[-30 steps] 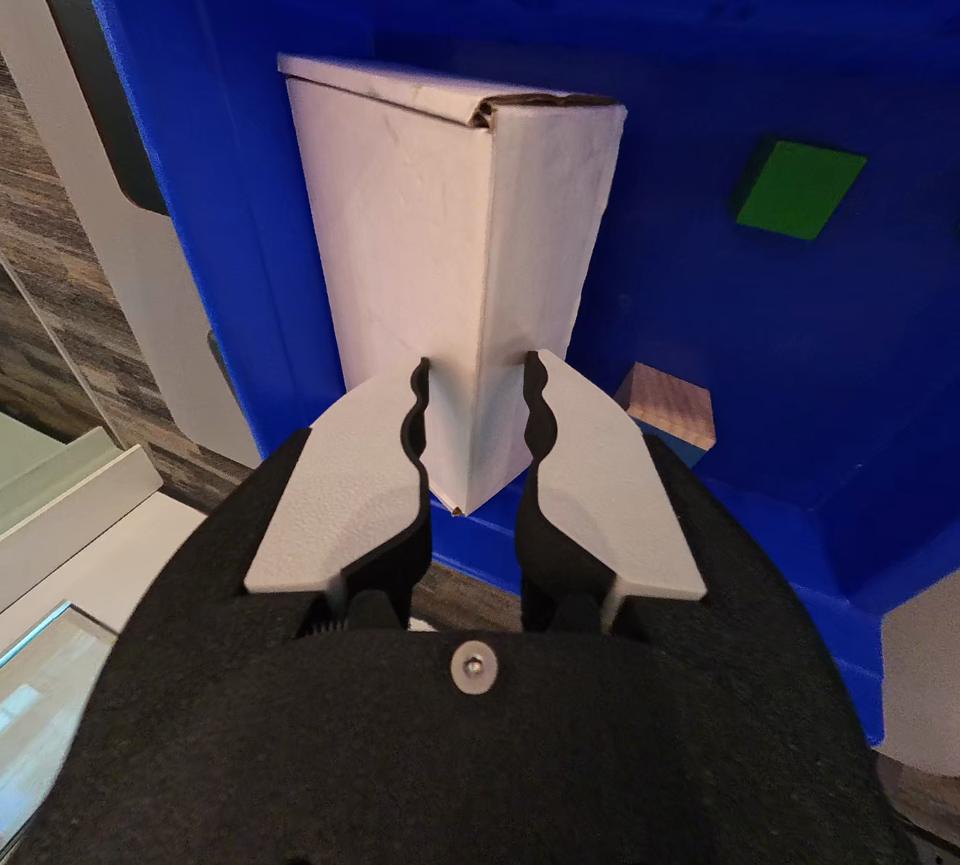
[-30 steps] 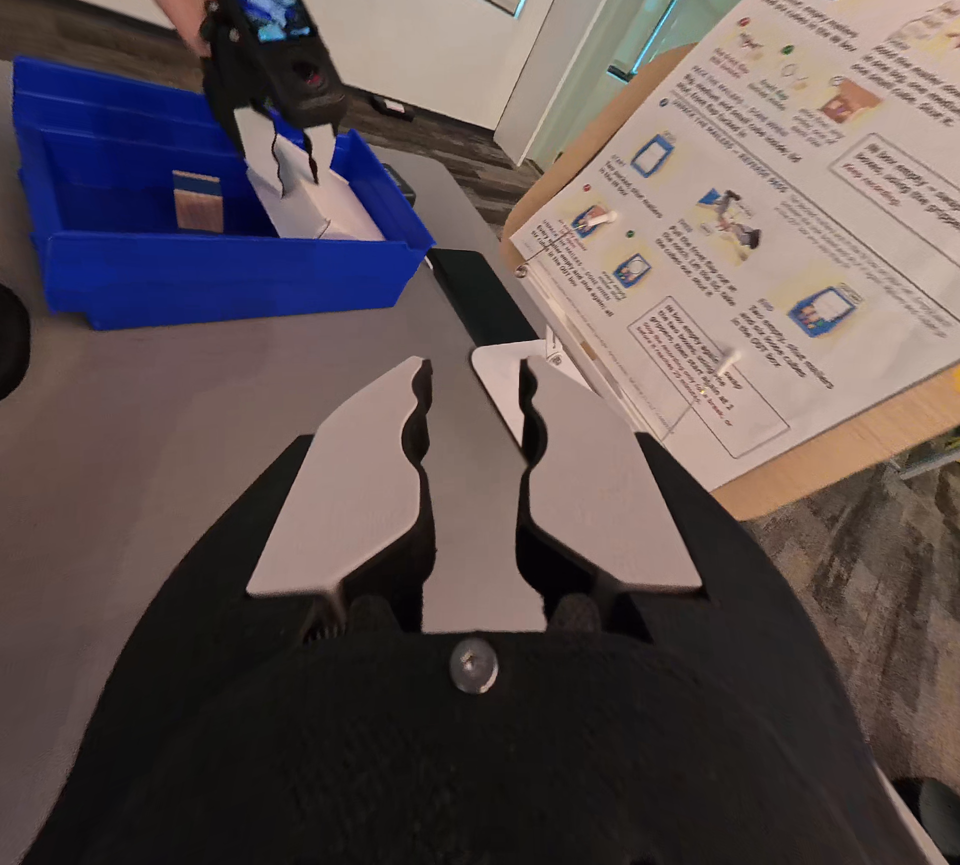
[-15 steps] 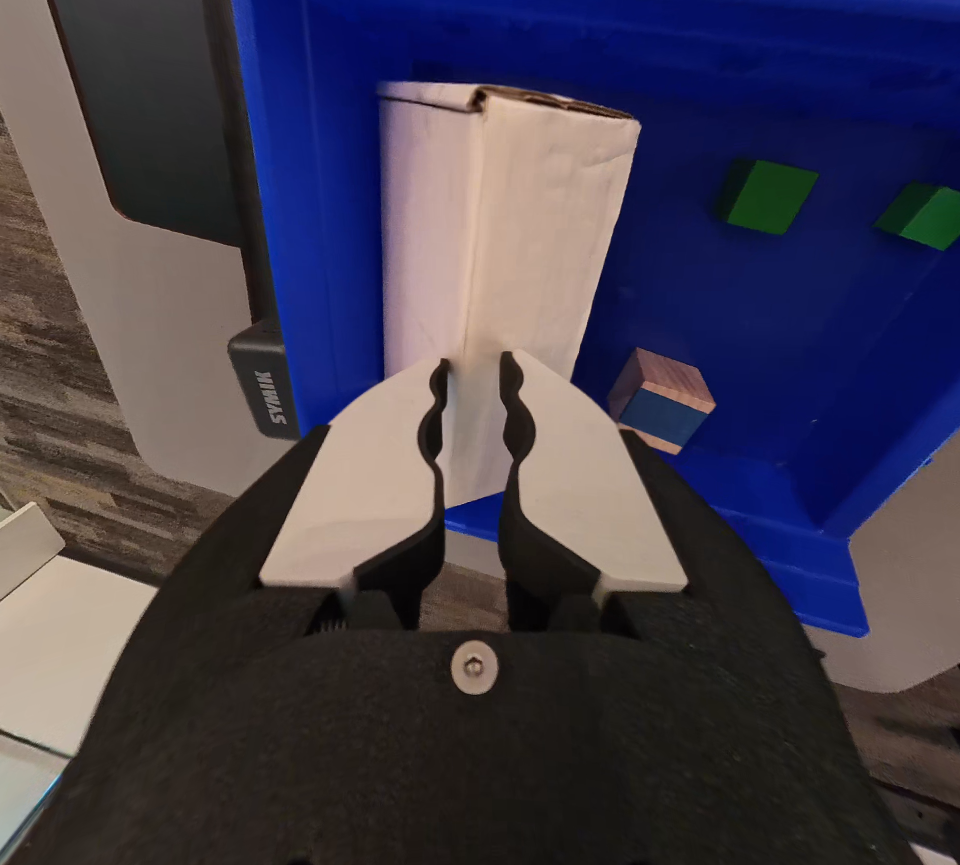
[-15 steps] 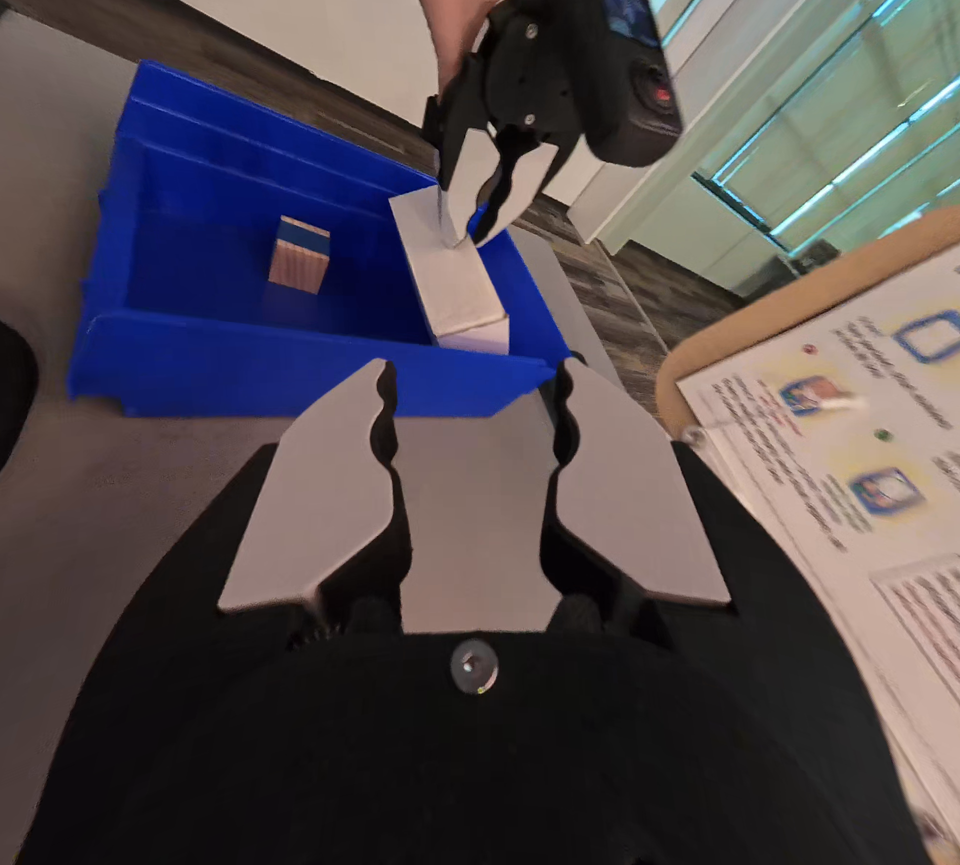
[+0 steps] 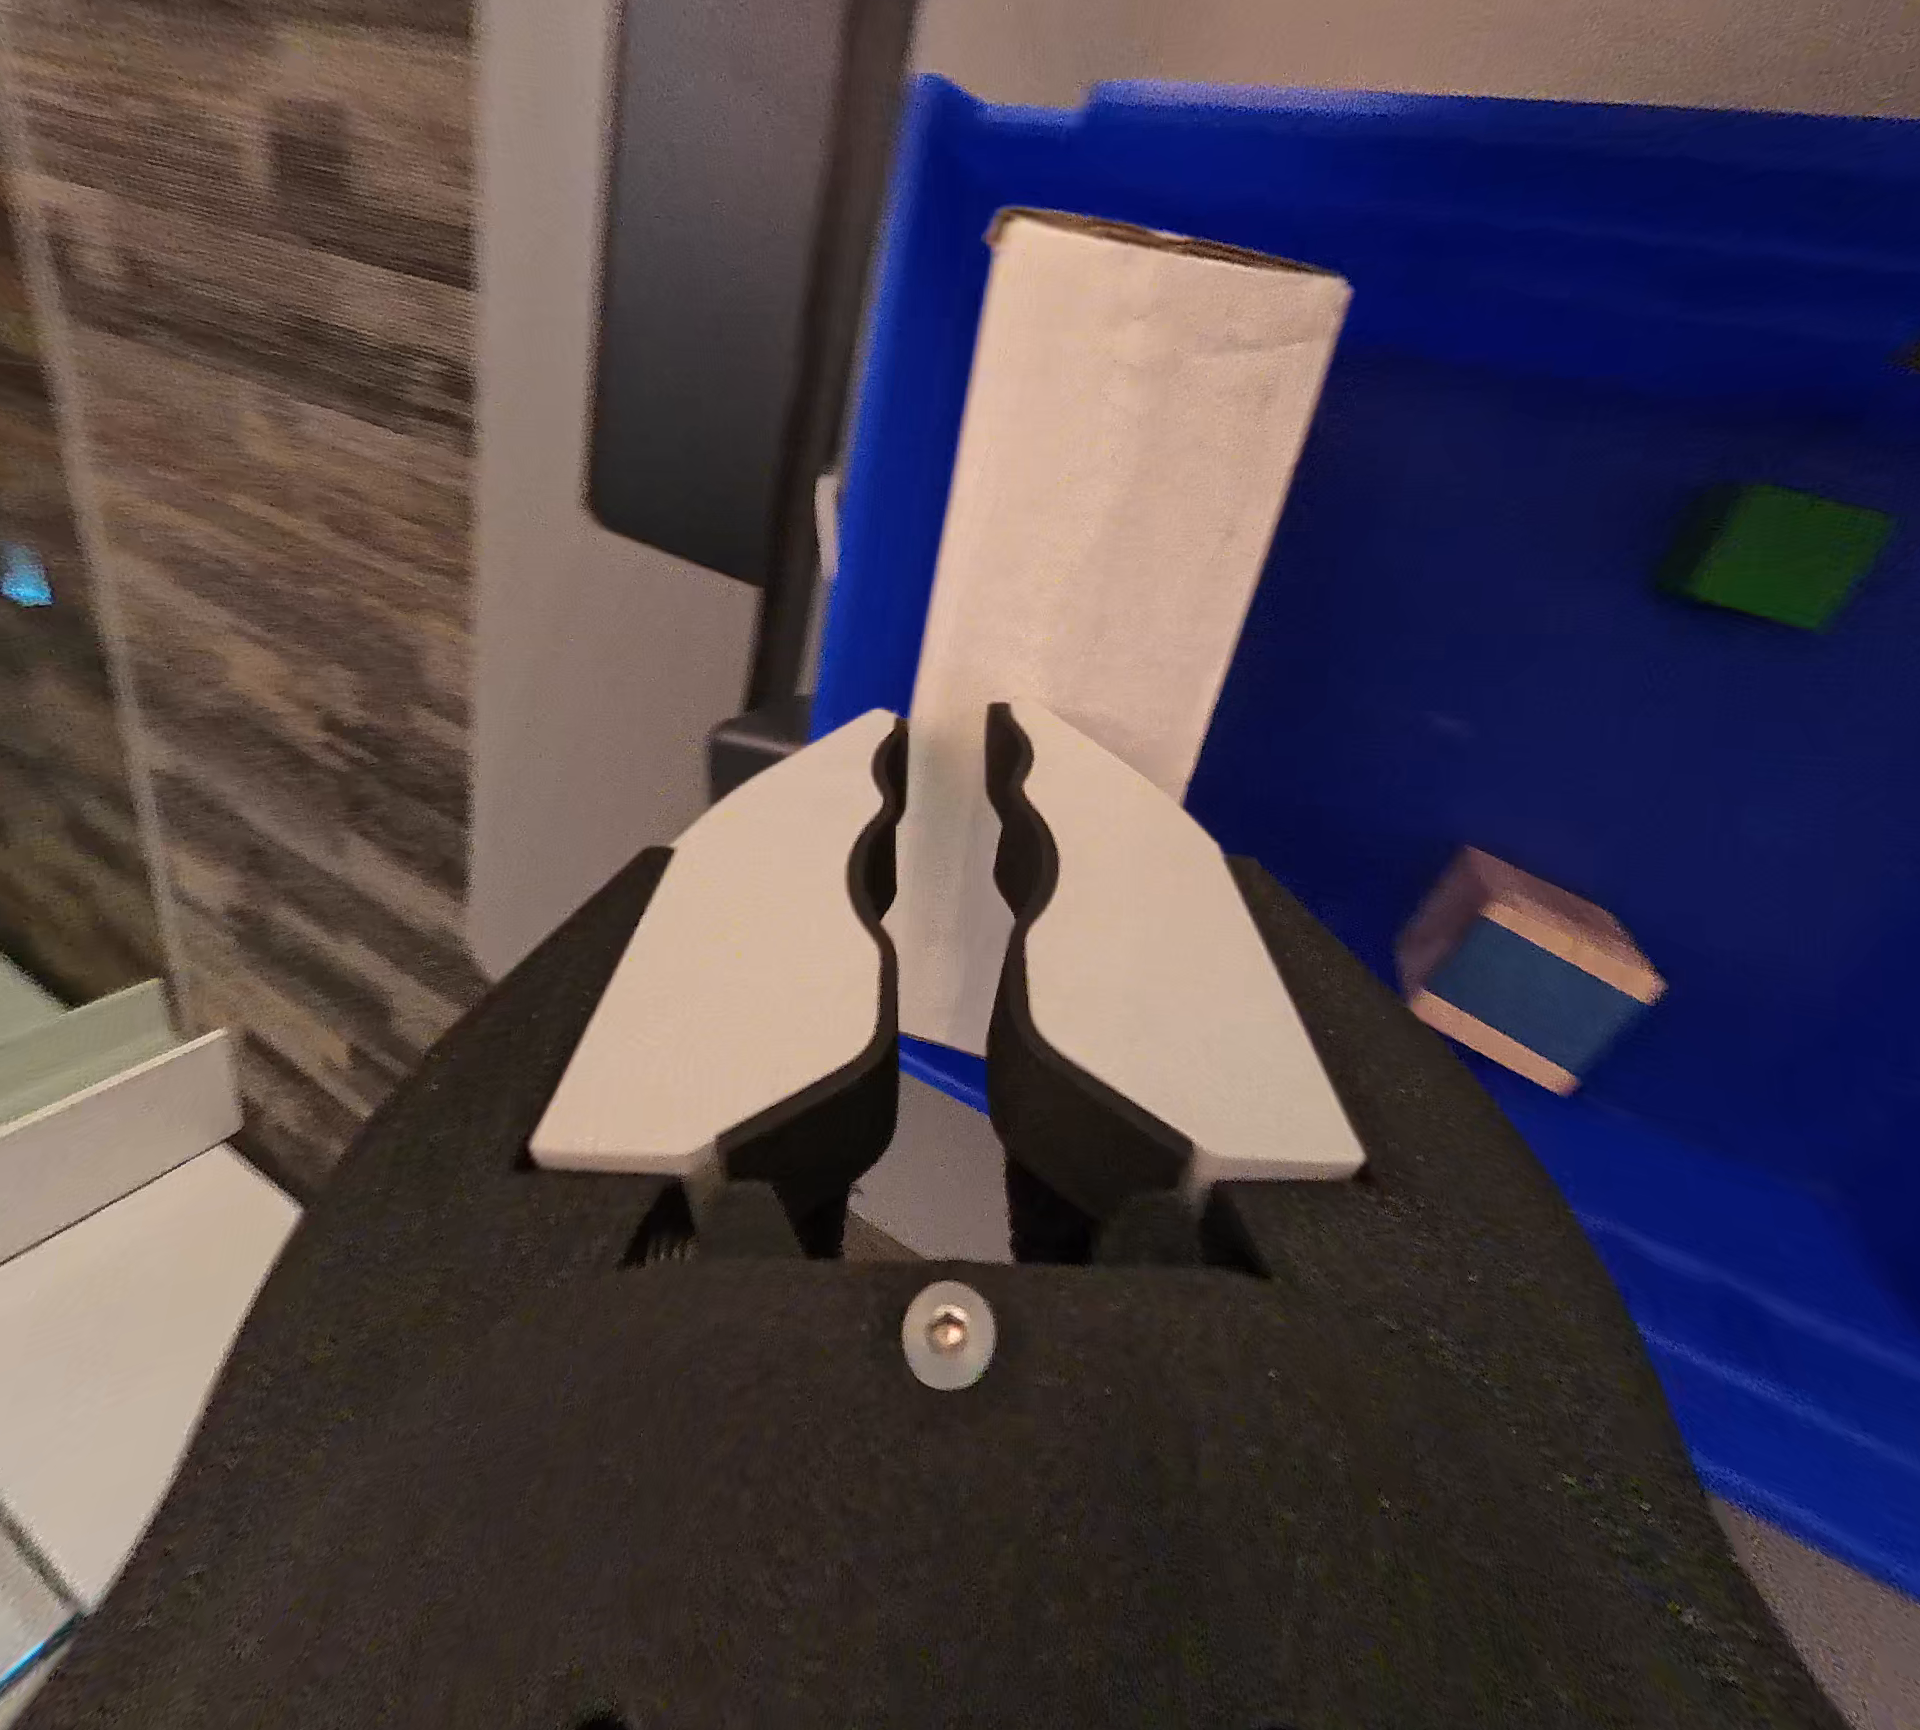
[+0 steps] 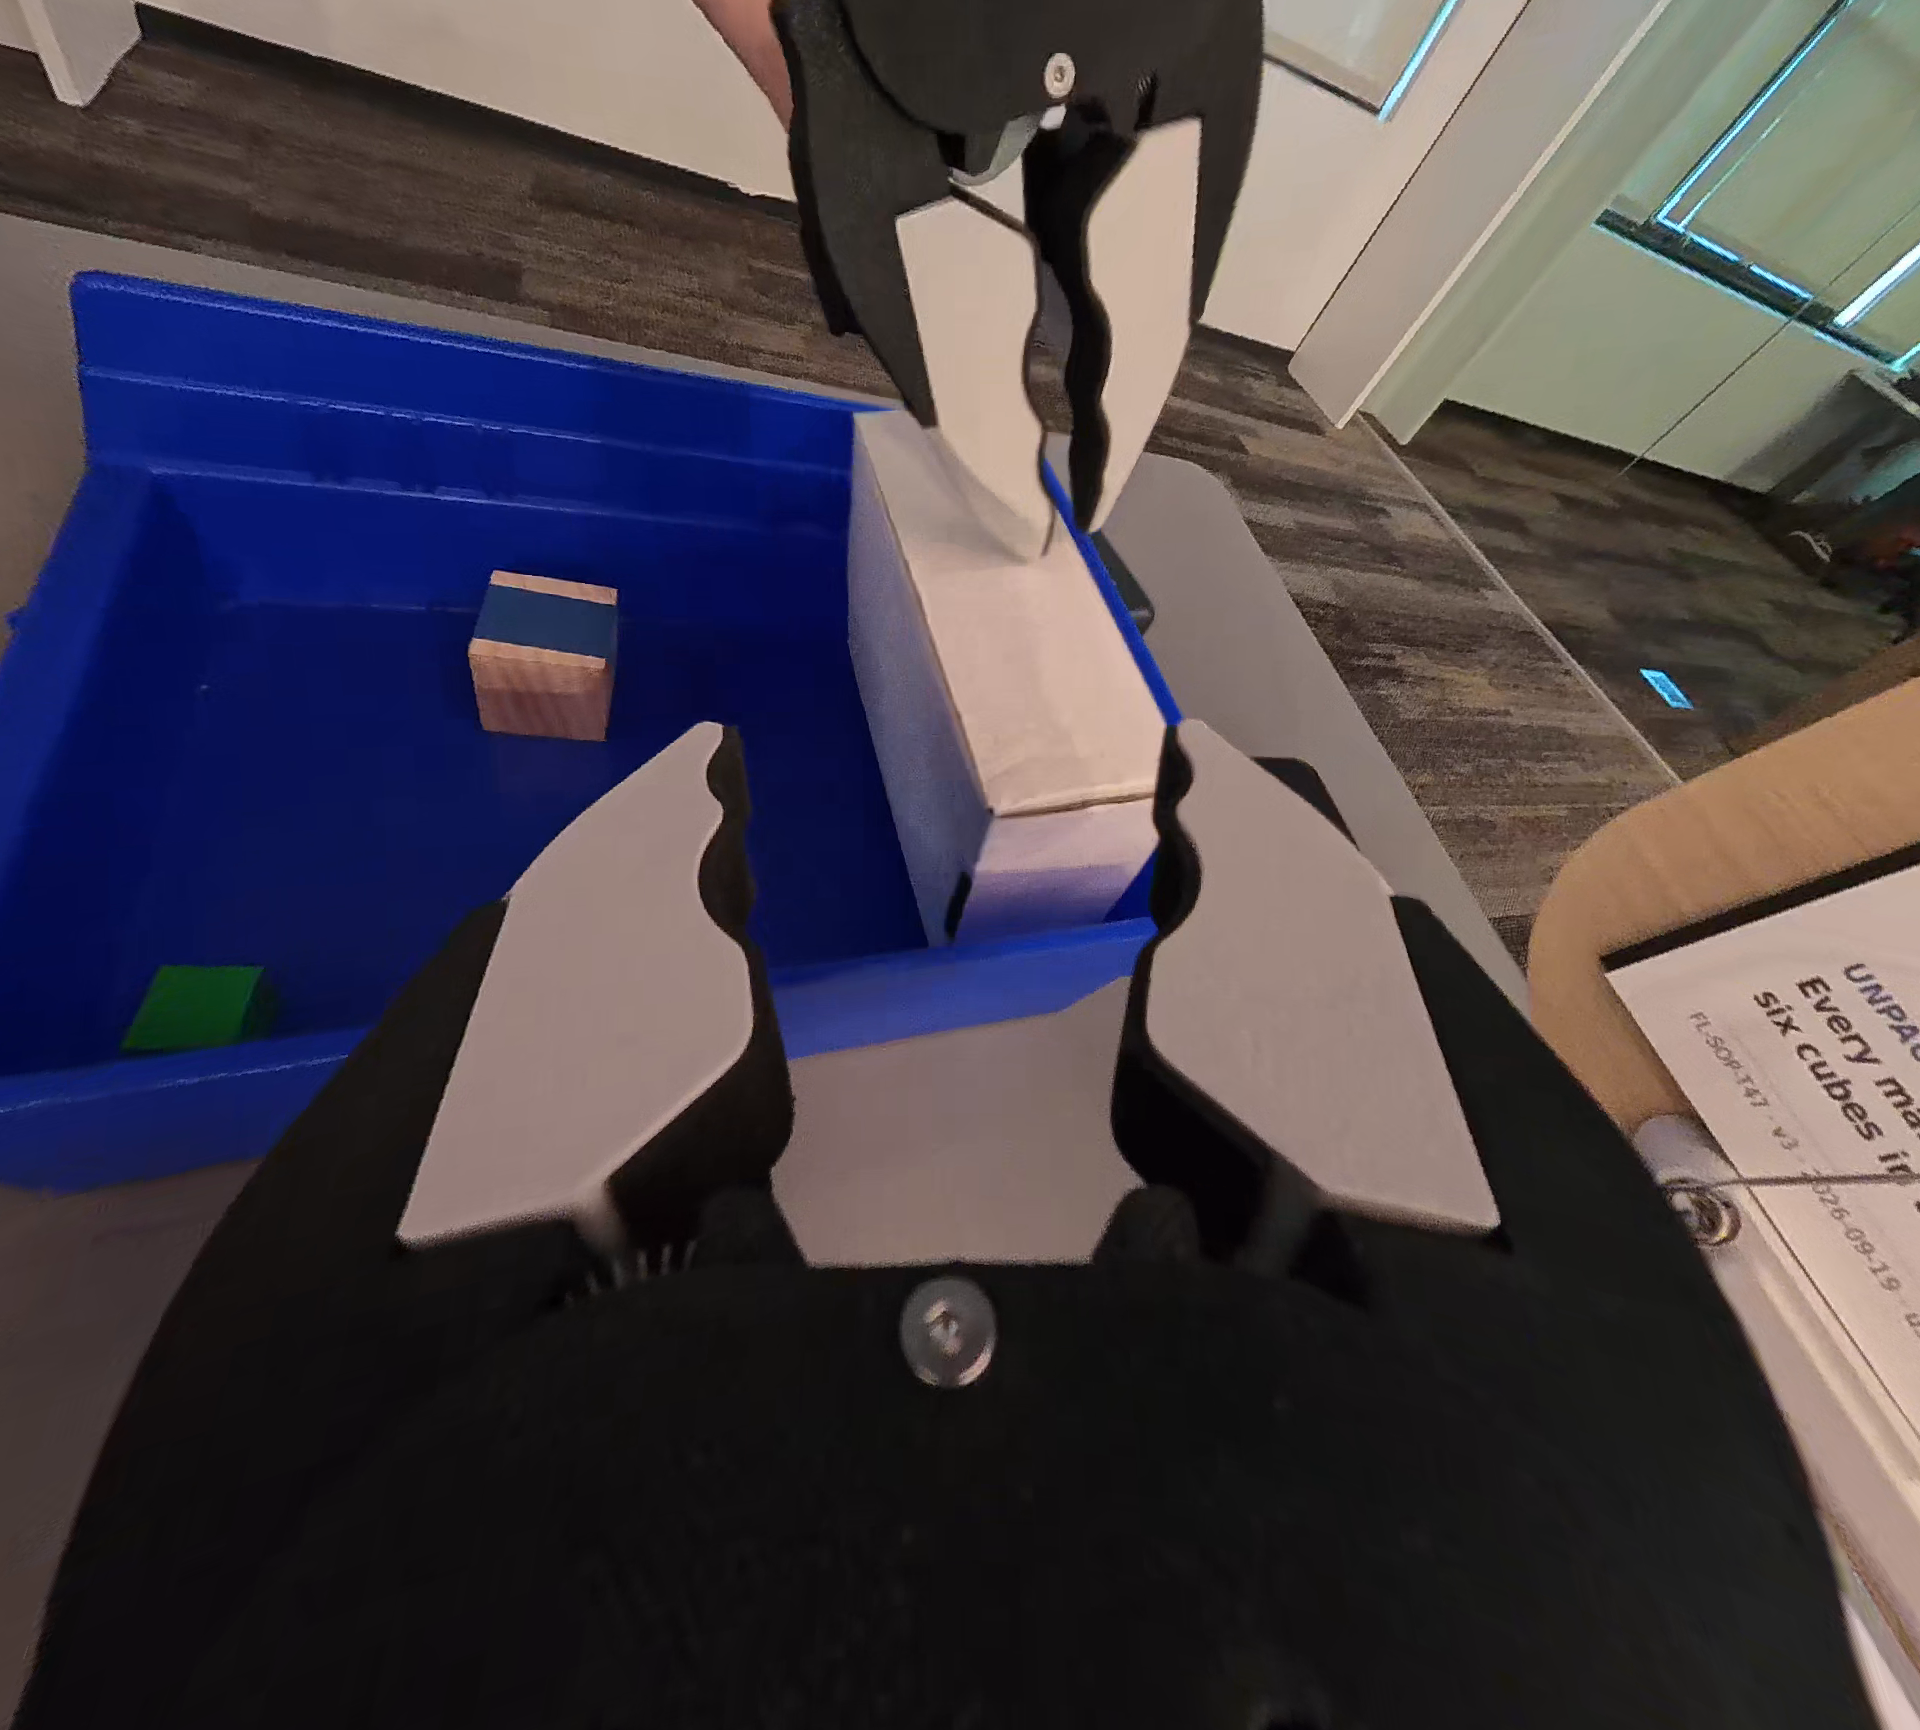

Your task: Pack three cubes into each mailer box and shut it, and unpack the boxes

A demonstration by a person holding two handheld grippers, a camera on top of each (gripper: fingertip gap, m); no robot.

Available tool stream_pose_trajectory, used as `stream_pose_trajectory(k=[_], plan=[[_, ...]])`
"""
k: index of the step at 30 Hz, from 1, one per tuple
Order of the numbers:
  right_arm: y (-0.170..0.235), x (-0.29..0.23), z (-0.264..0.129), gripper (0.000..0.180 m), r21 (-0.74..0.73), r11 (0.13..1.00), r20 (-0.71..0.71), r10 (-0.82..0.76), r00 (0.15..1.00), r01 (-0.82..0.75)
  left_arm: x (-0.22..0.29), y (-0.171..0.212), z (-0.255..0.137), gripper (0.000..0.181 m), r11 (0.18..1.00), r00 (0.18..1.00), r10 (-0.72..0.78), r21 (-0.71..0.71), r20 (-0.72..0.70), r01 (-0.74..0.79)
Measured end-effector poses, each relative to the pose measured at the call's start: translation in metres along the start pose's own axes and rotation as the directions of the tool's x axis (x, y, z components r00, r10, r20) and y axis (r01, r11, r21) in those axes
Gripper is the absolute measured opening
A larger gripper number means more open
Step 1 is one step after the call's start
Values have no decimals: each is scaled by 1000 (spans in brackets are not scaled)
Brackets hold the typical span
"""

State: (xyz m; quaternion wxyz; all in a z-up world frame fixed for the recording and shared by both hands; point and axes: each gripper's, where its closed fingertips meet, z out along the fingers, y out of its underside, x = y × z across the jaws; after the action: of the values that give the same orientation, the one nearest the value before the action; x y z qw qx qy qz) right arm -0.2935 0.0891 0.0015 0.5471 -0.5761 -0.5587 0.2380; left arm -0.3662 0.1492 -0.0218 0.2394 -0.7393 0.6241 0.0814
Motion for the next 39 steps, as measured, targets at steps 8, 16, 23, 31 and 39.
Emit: stream_pose_trajectory(k=[8,16,23,31,39], plan=[[8,-1,-22,75,31,998,13,58,998,-58,7,4,8,25,980,981,-159,105,-113,170],[2,-31,-37,74,6,1000,77,-13,997,13,27,-2,0,33,968,980,-163,173,-111,181],[3,-52,-81,75,10,999,89,-41,995,40,96,10,2,81,994,994,104,29,31,-105],[-1,-63,-109,76,2,998,96,-55,994,55,122,20,48,111,976,980,190,-119,57,-182],[-2,-75,-118,76,8,996,119,-86,989,85,114,20,52,88,987,994,103,-125,34,-98]])
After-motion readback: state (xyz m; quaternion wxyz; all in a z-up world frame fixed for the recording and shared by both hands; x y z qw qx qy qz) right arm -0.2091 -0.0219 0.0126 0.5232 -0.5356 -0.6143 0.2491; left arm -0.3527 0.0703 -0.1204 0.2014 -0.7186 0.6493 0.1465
